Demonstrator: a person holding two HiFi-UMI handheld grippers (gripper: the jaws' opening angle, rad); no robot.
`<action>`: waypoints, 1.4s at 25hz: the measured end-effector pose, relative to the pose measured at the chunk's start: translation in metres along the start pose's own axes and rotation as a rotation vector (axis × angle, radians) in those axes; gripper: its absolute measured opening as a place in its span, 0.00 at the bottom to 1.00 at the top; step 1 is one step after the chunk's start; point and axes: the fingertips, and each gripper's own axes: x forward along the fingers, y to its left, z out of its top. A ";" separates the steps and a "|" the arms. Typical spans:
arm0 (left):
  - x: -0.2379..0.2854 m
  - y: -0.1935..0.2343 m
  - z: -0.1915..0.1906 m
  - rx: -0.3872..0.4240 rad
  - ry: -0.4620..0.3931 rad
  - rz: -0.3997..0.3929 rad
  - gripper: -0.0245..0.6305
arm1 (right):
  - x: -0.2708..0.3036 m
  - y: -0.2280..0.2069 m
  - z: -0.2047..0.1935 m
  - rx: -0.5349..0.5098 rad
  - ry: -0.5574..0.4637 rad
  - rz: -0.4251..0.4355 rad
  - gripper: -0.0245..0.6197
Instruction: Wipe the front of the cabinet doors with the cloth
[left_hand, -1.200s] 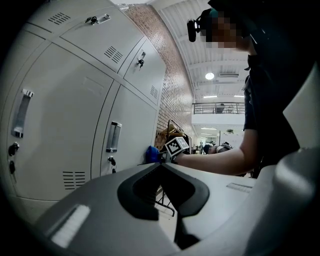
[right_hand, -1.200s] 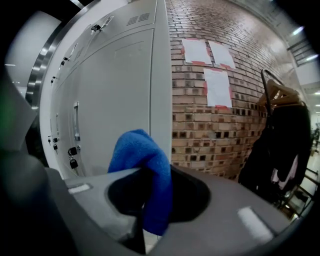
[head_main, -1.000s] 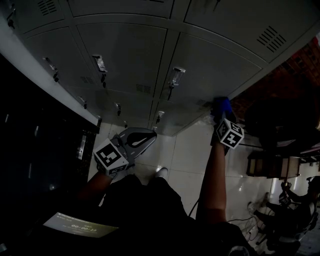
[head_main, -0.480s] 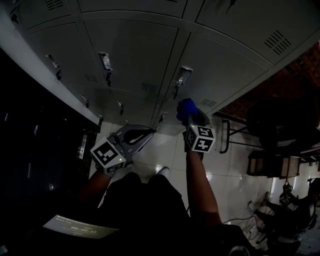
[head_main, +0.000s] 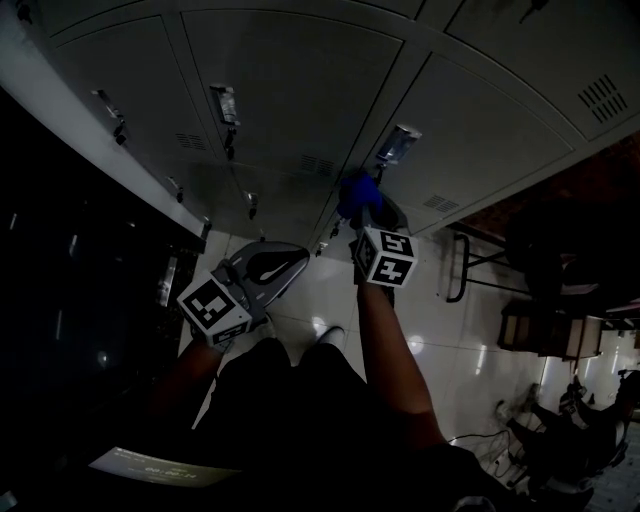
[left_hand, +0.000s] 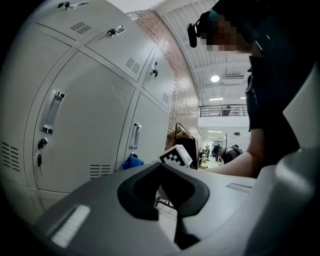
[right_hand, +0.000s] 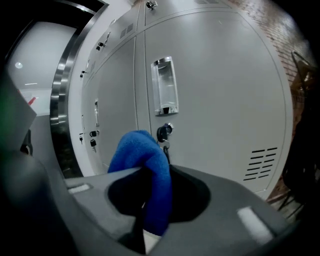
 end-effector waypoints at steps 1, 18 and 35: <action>-0.001 0.002 -0.004 -0.005 0.004 -0.001 0.04 | 0.002 -0.005 0.001 0.007 -0.008 -0.016 0.15; 0.041 0.008 -0.016 0.018 0.002 -0.061 0.04 | -0.024 -0.126 -0.007 -0.001 -0.041 -0.213 0.15; 0.066 -0.014 -0.017 0.021 0.020 -0.071 0.04 | -0.071 -0.227 -0.020 0.068 -0.046 -0.370 0.15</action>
